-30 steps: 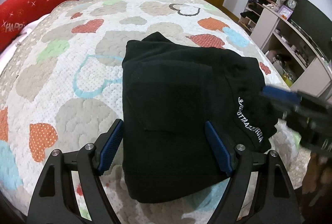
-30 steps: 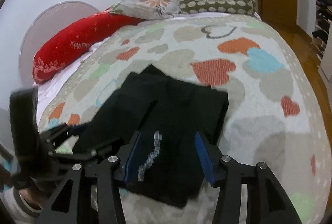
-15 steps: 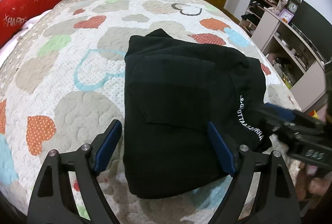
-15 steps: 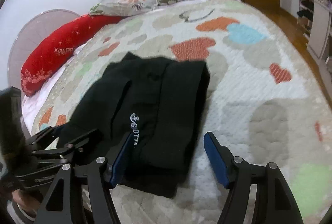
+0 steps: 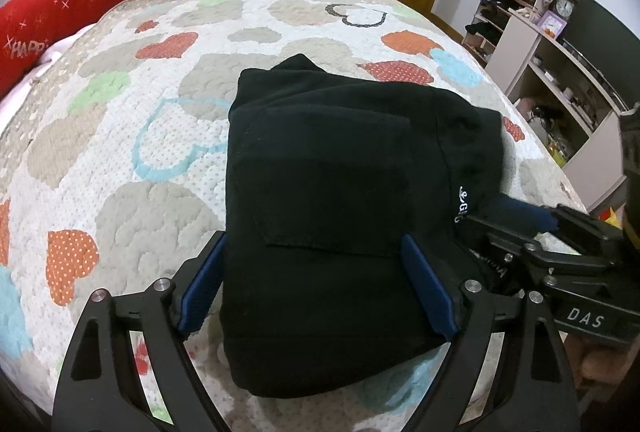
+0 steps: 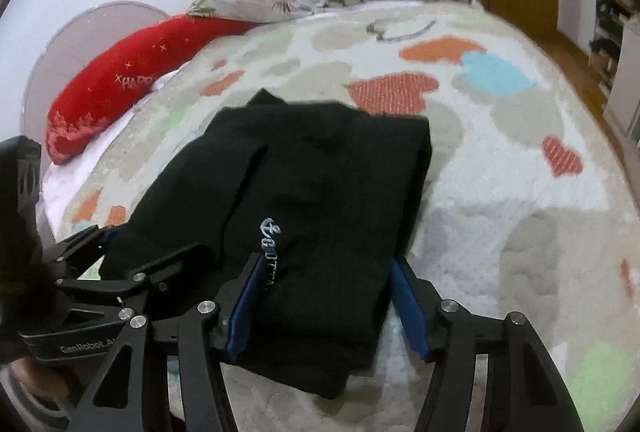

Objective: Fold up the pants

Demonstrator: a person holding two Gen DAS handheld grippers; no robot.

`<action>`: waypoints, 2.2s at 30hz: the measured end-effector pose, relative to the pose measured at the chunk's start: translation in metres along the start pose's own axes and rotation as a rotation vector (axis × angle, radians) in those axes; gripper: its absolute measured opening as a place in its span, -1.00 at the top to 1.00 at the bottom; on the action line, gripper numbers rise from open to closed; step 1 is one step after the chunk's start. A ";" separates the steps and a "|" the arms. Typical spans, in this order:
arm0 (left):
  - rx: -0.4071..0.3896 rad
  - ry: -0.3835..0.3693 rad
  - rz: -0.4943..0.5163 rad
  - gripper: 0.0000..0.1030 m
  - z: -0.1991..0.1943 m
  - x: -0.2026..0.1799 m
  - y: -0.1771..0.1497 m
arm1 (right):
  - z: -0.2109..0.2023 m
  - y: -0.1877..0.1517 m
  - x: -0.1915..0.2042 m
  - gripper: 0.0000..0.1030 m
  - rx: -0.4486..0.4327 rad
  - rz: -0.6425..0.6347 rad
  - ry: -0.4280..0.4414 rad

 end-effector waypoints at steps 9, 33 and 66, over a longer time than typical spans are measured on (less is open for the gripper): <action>-0.002 -0.034 -0.006 -0.68 -0.007 0.006 0.010 | -0.025 0.017 -0.018 -0.29 -0.062 0.096 0.093; 0.030 -0.298 -0.047 0.12 0.015 0.021 0.044 | 0.017 0.052 -0.003 0.23 -0.099 0.093 0.322; -0.052 0.125 -0.007 -0.25 0.028 0.073 0.078 | 0.085 0.126 0.026 -0.04 -0.018 -0.062 0.008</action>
Point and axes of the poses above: each gripper's, at about its wrist camera, not at the fingertips, and z roughly the way its jaws point, x to its left, y to its top, the point moved 7 cm from there along z, roughly the way its jaws point, and after that the axes turned 1 degree about y, right-handed, at the moved point
